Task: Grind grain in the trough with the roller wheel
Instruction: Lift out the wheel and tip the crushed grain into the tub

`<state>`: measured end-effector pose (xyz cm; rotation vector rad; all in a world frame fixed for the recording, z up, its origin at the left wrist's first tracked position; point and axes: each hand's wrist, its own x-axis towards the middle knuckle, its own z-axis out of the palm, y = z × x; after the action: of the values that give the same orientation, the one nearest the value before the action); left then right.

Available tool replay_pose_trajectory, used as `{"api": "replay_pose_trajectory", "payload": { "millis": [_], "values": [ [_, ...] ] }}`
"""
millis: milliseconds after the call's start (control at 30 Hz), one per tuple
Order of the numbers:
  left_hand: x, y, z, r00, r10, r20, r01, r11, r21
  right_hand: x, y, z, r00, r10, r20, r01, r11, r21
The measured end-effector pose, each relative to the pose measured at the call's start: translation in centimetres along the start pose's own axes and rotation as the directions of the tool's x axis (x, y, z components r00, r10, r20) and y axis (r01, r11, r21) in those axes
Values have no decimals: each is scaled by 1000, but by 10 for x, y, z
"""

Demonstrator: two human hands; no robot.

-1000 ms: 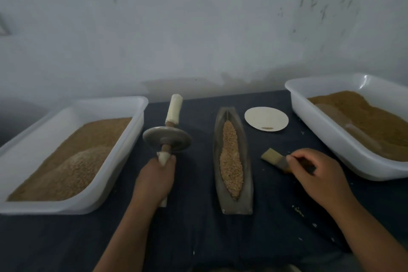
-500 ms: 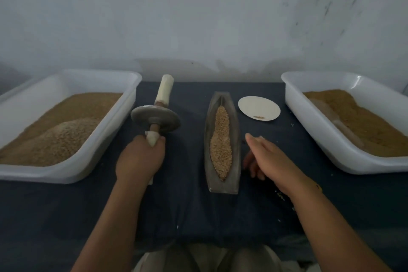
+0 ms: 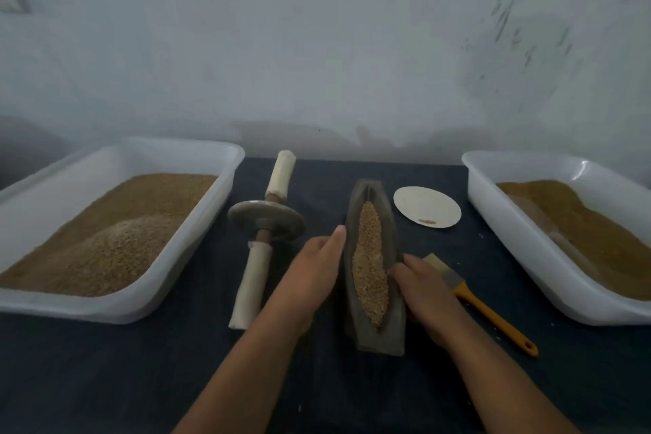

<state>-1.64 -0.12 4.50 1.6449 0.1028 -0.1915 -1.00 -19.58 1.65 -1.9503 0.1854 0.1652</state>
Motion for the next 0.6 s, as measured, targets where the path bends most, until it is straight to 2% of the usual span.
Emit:
{"api": "replay_pose_trajectory", "payload": {
  "millis": [67,167,333,400,467,533,600],
  "values": [
    [19,9,12,988,-104,117,124,975,-182,-7,-1,-3,1000,-12,3,12,1000,6],
    [30,15,23,975,-147,164,205,874,-441,-19,-7,-9,1000,-23,11,23,1000,1],
    [29,-1,27,944,-93,316,277,744,-608,-38,-20,-10,991,-114,65,108,990,93],
    [26,-3,24,927,-20,375,285,686,-670,-40,-27,-10,983,-158,96,154,987,50],
    [22,-4,22,918,18,397,284,668,-688,-41,-31,-11,975,-177,135,185,982,-49],
    [20,-6,22,917,28,397,278,671,-688,-45,-26,-17,973,-219,72,226,966,-123],
    [19,-10,21,925,38,378,262,656,-708,-49,-12,-37,933,-336,-129,299,923,-242]
  ]
}}
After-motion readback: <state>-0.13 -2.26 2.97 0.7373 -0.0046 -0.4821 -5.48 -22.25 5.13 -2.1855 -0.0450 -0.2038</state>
